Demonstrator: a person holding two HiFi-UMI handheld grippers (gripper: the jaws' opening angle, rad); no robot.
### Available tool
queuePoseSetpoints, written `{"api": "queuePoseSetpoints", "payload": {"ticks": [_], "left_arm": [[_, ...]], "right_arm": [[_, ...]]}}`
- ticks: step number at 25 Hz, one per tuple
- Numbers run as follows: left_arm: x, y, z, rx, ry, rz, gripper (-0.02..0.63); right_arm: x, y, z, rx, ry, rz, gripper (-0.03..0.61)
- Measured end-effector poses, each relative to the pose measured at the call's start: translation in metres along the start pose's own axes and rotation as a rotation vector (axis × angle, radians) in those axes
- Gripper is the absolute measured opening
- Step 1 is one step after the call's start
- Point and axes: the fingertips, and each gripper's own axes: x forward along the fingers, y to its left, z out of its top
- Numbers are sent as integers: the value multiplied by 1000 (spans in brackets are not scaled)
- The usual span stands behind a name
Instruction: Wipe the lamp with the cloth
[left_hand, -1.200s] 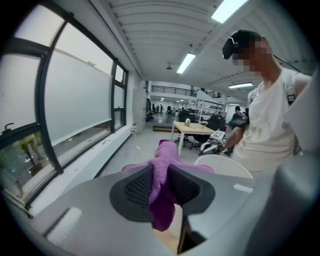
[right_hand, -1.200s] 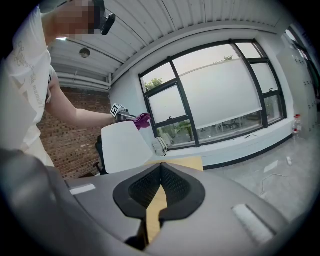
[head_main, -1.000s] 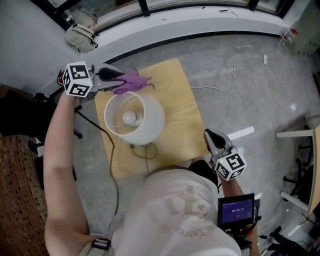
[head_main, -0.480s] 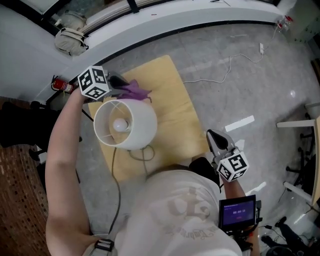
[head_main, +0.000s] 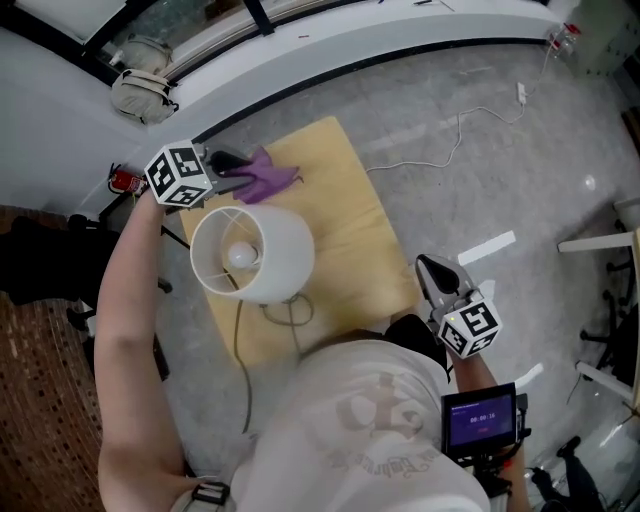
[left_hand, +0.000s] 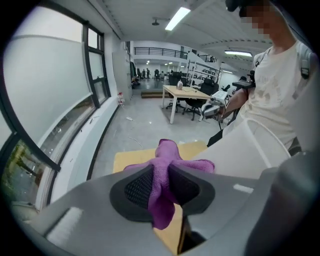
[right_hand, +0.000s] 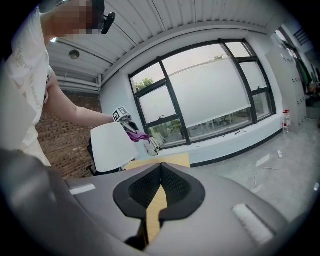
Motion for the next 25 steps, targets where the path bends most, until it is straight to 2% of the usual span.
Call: {"api": "queuePoseSetpoints", "payload": {"ticks": [5, 8, 11, 16, 20, 22, 25], "left_arm": [[-61, 0, 41, 48, -104, 121, 94], [-89, -11, 62, 104, -105, 170, 94], [-103, -24, 79, 151, -73, 177, 94], [-94, -46, 92, 204, 55, 122, 94], [-75, -65, 88, 240, 222, 15, 95], [-67, -72, 79, 229, 323, -39, 94], [-54, -74, 70, 162, 447, -86, 94]], "right_arm": [[2, 11, 9, -26, -35, 32, 11], [1, 23, 9, -44, -41, 62, 11], [3, 28, 7, -43, -52, 85, 11], [14, 20, 10, -34, -61, 141, 11], [29, 8, 23, -42, -53, 196, 11], [36, 1, 25, -28, -48, 226, 11], [44, -9, 23, -7, -28, 281, 11]]}}
